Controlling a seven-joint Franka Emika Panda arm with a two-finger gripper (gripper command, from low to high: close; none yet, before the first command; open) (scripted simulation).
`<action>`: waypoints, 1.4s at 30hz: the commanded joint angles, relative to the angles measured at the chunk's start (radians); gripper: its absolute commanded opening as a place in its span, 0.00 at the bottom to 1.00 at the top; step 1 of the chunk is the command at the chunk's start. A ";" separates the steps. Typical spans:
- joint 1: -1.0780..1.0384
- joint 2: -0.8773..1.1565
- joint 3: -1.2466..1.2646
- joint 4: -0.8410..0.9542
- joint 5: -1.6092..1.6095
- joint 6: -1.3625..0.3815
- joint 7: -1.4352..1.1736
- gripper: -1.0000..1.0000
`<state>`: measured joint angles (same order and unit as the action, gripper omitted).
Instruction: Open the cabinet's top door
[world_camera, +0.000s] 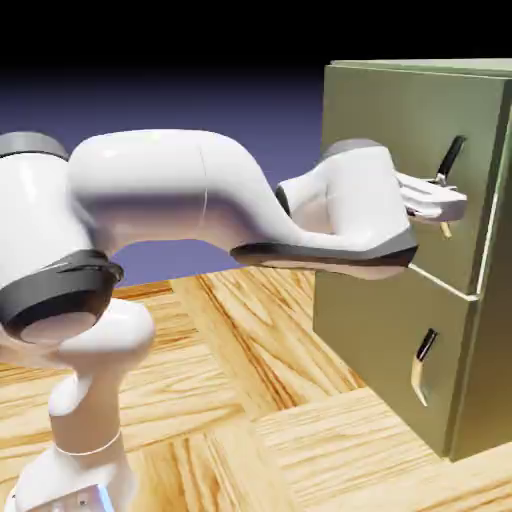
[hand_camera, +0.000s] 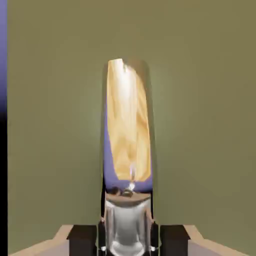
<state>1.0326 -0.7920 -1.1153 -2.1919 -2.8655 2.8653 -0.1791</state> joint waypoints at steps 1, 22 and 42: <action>-0.036 0.000 0.028 -0.028 0.023 -0.014 -0.008 0.00; -0.699 -0.285 0.735 -0.612 0.716 -0.368 -0.309 0.00; -0.672 -0.529 1.422 -0.759 1.561 -0.873 -0.531 0.00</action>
<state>0.3607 -1.3208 0.3063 -2.9508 -1.3052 1.9917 -0.7105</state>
